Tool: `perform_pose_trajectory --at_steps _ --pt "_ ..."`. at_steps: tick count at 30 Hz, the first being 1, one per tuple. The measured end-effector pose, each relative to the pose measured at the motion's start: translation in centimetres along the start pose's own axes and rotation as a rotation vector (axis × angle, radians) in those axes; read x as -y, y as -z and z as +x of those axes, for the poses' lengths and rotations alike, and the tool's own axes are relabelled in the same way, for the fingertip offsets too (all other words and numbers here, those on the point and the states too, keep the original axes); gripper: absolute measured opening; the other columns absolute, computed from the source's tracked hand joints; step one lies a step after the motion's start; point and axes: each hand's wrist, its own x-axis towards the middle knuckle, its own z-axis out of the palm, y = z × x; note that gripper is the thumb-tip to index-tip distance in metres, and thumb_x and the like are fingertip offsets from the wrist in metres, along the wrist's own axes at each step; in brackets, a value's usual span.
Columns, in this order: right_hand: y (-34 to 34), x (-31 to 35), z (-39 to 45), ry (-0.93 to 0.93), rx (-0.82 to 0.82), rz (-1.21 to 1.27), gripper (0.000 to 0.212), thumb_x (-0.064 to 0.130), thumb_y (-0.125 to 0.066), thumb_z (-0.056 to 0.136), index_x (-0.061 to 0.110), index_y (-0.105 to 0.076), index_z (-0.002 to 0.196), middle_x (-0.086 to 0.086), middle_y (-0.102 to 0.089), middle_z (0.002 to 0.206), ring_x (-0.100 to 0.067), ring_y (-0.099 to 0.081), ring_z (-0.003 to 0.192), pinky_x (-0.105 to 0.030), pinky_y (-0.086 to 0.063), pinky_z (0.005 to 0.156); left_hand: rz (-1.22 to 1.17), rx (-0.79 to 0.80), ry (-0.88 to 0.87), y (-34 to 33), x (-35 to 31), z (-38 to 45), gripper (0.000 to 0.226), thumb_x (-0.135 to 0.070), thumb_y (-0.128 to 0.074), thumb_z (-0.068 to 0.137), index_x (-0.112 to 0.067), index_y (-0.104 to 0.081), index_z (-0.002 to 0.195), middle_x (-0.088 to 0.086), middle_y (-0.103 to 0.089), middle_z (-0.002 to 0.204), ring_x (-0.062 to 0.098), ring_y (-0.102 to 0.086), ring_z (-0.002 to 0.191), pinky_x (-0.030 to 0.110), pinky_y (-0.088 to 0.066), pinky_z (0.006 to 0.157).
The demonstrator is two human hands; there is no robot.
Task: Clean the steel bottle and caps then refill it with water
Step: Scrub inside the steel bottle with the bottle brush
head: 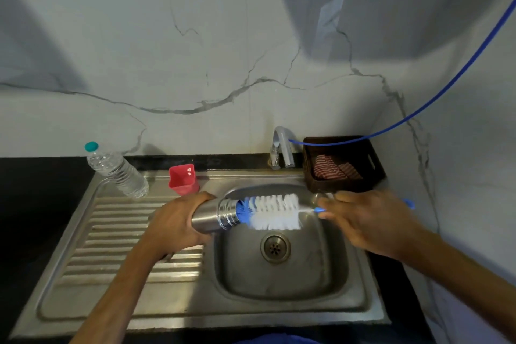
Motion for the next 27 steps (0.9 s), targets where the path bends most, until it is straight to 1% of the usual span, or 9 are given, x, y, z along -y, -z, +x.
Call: perform_pose_trajectory --at_steps 5,10,13,18,20,22,24,25,27 --pt "2.1 0.9 1.1 0.099 0.009 0.024 0.031 0.039 -0.049 0.094 0.025 -0.075 0.104 0.008 -0.062 0.076 -0.021 -0.061 0.048 -0.031 -0.043 0.037 0.043 0.02 0.016 1.6 1.6 -1.0 0.077 -0.054 -0.084 0.053 -0.051 -0.053 0.124 -0.024 -0.064 0.102 0.007 -0.066 0.086 0.036 -0.058 0.074" --pt "3.1 0.5 2.6 0.107 0.002 0.044 0.03 0.04 -0.052 0.096 0.028 -0.071 0.116 0.007 -0.07 0.085 -0.026 -0.068 0.057 -0.036 -0.05 0.041 0.123 -0.07 -0.014 4.3 2.9 -1.0 0.075 -0.05 -0.087 0.056 -0.043 -0.06 0.125 -0.017 -0.069 0.105 0.008 -0.065 0.088 0.029 -0.052 0.071" --pt "2.9 0.7 4.4 0.191 -0.013 0.005 0.033 0.037 -0.053 0.093 0.023 -0.077 0.112 0.002 -0.075 0.089 -0.027 -0.071 0.057 -0.036 -0.053 0.042 0.108 -0.031 0.07 5.1 5.2 -2.4 0.076 -0.059 -0.081 0.055 -0.043 -0.058 0.126 -0.013 -0.07 0.107 0.012 -0.066 0.091 0.035 -0.057 0.075" --pt "1.1 -6.3 5.6 0.035 0.149 0.05 0.041 0.046 -0.048 0.098 0.057 -0.049 0.138 0.008 -0.066 0.093 -0.032 -0.067 0.059 -0.043 -0.054 0.052 0.109 -0.077 0.255 7.0 12.2 -7.0 0.076 -0.039 -0.092 0.06 -0.036 -0.058 0.127 -0.005 -0.07 0.113 0.021 -0.067 0.097 0.044 -0.058 0.083" --pt "1.1 -4.5 8.4 0.07 0.201 0.01 0.038 0.043 -0.045 0.097 0.039 -0.07 0.125 0.002 -0.072 0.088 -0.033 -0.069 0.058 -0.041 -0.055 0.049 0.105 -0.075 0.281 7.3 13.7 -7.5 0.076 -0.037 -0.094 0.058 -0.036 -0.058 0.125 -0.007 -0.069 0.11 0.02 -0.066 0.096 0.044 -0.057 0.081" --pt "1.2 -0.9 12.2 0.112 0.176 -0.096 0.044 0.041 -0.044 0.092 0.018 -0.079 0.102 -0.003 -0.072 0.078 -0.031 -0.068 0.053 -0.028 -0.048 0.045 0.1 -0.088 0.313 7.1 14.5 -7.6 0.076 -0.038 -0.094 0.057 -0.038 -0.056 0.123 -0.009 -0.067 0.107 0.019 -0.066 0.093 0.043 -0.057 0.078" --pt "1.3 2.3 16.1 0.133 0.189 -0.203 0.037 0.039 -0.045 0.089 0.02 -0.078 0.091 0.0 -0.069 0.071 -0.026 -0.063 0.046 -0.012 -0.024 0.047 0.091 -0.102 0.37 7.3 15.6 -7.8 0.075 -0.04 -0.094 0.059 -0.039 -0.055 0.124 -0.01 -0.067 0.107 0.019 -0.066 0.093 0.044 -0.057 0.079" --pt "0.9 3.0 18.0 0.146 0.215 -0.255 0.029 0.037 -0.05 0.088 0.023 -0.076 0.09 0.002 -0.069 0.073 -0.024 -0.061 0.047 -0.014 -0.018 0.049 0.087 -0.106 0.392 7.5 16.1 -7.9 0.075 -0.041 -0.094 0.06 -0.039 -0.055 0.124 -0.01 -0.067 0.107 0.019 -0.066 0.092 0.044 -0.058 0.079" --pt "0.1 4.7 21.7 0.167 0.326 -0.358 0.018 0.036 -0.055 0.091 0.028 -0.069 0.099 0.006 -0.068 0.087 -0.021 -0.062 0.061 -0.025 -0.027 0.055 0.082 -0.119 0.4 8.0 17.1 -8.2 0.075 -0.041 -0.094 0.06 -0.037 -0.056 0.125 -0.009 -0.068 0.108 0.021 -0.067 0.092 0.045 -0.058 0.078"
